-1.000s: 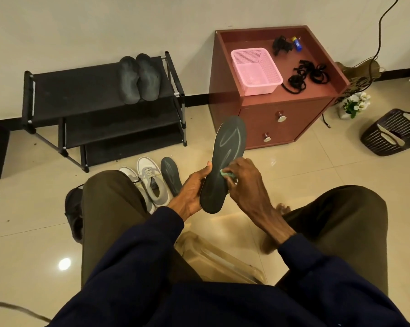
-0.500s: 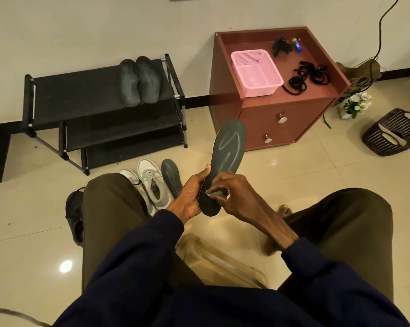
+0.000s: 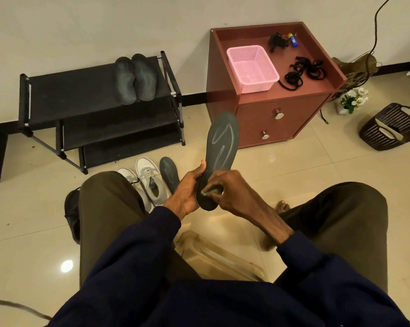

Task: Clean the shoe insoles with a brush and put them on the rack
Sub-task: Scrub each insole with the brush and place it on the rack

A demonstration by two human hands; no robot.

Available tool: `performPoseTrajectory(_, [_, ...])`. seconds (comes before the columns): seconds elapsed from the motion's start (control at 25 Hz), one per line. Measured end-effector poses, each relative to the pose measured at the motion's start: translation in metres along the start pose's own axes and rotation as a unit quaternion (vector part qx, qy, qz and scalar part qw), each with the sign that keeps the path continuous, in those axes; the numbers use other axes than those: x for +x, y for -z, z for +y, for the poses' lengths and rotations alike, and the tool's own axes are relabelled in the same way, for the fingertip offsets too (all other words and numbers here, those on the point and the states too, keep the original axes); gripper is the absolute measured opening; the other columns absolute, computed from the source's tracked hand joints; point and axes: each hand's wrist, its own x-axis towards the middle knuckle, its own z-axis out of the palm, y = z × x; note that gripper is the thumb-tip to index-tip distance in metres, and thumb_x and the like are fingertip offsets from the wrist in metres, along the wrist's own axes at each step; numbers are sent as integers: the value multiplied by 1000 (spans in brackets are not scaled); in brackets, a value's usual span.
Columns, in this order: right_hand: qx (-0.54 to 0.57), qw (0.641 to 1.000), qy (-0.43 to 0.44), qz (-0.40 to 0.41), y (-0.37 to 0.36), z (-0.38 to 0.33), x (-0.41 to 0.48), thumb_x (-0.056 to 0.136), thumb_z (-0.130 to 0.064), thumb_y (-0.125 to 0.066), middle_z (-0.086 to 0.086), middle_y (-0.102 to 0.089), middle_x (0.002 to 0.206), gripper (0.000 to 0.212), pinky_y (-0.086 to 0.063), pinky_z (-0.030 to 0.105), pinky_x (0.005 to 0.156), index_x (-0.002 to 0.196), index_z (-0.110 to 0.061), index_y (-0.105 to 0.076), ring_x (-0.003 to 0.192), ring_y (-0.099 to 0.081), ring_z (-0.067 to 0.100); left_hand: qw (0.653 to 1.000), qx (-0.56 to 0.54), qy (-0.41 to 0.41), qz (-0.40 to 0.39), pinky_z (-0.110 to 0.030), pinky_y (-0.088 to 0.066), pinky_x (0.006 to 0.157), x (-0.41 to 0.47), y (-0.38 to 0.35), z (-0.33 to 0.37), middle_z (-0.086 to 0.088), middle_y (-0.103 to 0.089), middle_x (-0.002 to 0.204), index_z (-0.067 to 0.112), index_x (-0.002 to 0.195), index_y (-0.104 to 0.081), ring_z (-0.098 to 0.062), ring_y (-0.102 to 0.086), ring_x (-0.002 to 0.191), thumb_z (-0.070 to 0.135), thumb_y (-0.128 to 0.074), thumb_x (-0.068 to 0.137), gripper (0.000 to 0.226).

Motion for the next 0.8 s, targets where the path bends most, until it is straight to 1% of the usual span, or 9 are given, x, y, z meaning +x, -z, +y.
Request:
performPoseTrajectory(0.08, [-84, 991, -35, 96, 4, 16, 3, 82, -5, -80, 5, -70, 96, 18, -50, 24, 75, 100, -11, -80, 88, -59, 18, 1000, 0, -12, 0, -41, -58, 93, -2, -5, 2, -11, -75, 109, 13, 100, -83, -25, -73, 97, 40, -56, 103, 38])
performPoseTrajectory(0.16, [-99, 986, -39, 129, 2, 13, 1, 83, -6, -81, 7, -70, 98, 20, -52, 28, 78, 102, -9, -79, 91, -59, 20, 1000, 4, -13, 10, -41, -58, 91, -1, -5, 1, -10, -76, 105, 13, 96, -83, -25, -73, 93, 40, -56, 103, 39])
performPoseTrajectory(0.28, [29, 999, 4, -24, -1, -10, -7, 83, -8, -82, -1, -71, 98, 19, -52, 17, 77, 101, -13, -81, 88, -64, 7, 1000, -1, 0, 7, -48, -47, 110, -1, -3, 1, -16, -70, 124, 7, 117, -75, -31, -68, 114, 41, -60, 101, 40])
performPoseTrajectory(0.36, [51, 997, -9, -54, 8, -2, -3, 82, -7, -82, -4, -70, 93, 16, -51, 16, 71, 97, -14, -82, 82, -64, 6, 1000, -5, -3, 2, -46, -49, 107, -3, -4, 2, -15, -72, 120, 8, 112, -78, -29, -70, 109, 40, -58, 103, 39])
performPoseTrajectory(0.52, [-124, 979, -59, 151, 15, 20, 5, 83, -4, -79, 7, -68, 97, 19, -53, 32, 77, 101, -9, -79, 90, -60, 22, 1000, -10, -10, -11, -43, -61, 86, -7, -13, 4, -14, -74, 114, 10, 112, -77, -27, -74, 94, 38, -54, 104, 36])
performPoseTrajectory(0.56, [-113, 980, -43, 157, 11, 16, 4, 84, -4, -79, 7, -68, 99, 20, -54, 30, 79, 103, -8, -78, 92, -59, 21, 1000, -2, -11, -2, -43, -61, 87, -7, -13, 6, -14, -74, 114, 10, 111, -78, -27, -74, 95, 38, -56, 103, 36])
performPoseTrajectory(0.64, [-20, 998, 12, 64, 2, -2, -1, 84, -6, -80, 2, -70, 100, 20, -55, 22, 80, 104, -11, -79, 91, -61, 12, 1000, 7, -7, -5, -46, -50, 106, -6, -11, 7, -16, -69, 124, 7, 122, -73, -30, -68, 112, 39, -62, 101, 40])
performPoseTrajectory(0.72, [28, 999, 37, -10, 3, -7, -2, 84, -8, -81, -1, -71, 99, 19, -56, 20, 79, 102, -13, -81, 89, -63, 7, 1000, 6, 1, -26, -48, -43, 113, -5, -9, 7, -18, -63, 133, 5, 134, -63, -33, -63, 122, 40, -66, 98, 50])
performPoseTrajectory(0.8, [-20, 997, 17, 76, 10, 8, 6, 85, -8, -80, 3, -71, 98, 17, -57, 31, 80, 102, -11, -80, 89, -63, 14, 999, 12, -3, -30, -46, -47, 105, -7, -10, 7, -15, -68, 122, 8, 128, -67, -29, -69, 106, 38, -62, 100, 42])
